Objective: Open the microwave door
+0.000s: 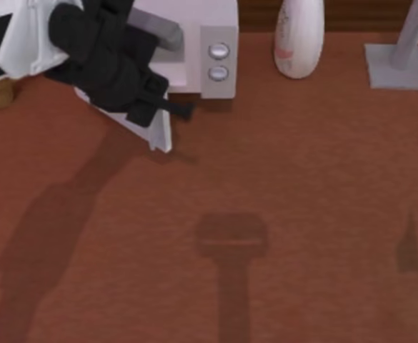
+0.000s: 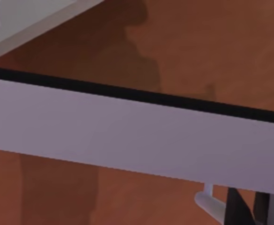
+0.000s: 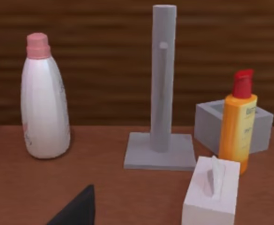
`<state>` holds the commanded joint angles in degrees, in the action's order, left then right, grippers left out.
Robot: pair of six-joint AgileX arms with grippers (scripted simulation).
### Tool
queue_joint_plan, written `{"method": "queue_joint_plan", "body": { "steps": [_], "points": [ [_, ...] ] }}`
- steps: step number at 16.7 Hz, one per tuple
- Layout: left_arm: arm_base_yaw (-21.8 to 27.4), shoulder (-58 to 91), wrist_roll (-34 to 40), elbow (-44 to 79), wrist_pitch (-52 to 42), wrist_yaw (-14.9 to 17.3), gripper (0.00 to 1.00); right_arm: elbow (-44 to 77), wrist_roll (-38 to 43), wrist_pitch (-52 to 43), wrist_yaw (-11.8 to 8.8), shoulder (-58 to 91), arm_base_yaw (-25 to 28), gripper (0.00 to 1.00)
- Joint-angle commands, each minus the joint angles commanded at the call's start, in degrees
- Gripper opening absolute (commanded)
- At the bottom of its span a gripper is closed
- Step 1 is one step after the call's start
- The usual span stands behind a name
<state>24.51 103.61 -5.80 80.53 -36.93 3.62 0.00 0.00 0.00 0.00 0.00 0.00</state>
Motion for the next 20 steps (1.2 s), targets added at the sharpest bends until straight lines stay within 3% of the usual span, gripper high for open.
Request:
{"method": "queue_joint_plan", "body": {
  "steps": [7, 20],
  "points": [
    [-3.16, -3.16, -8.17, -3.5, -0.29, 4.34, 0.0, 0.0, 0.0, 0.0, 0.0, 0.0, 0.0, 1.0],
    [-3.28, -3.32, -8.49, -3.63, -0.28, 4.52, 0.0, 0.0, 0.0, 0.0, 0.0, 0.0, 0.0, 1.0]
  ]
}}
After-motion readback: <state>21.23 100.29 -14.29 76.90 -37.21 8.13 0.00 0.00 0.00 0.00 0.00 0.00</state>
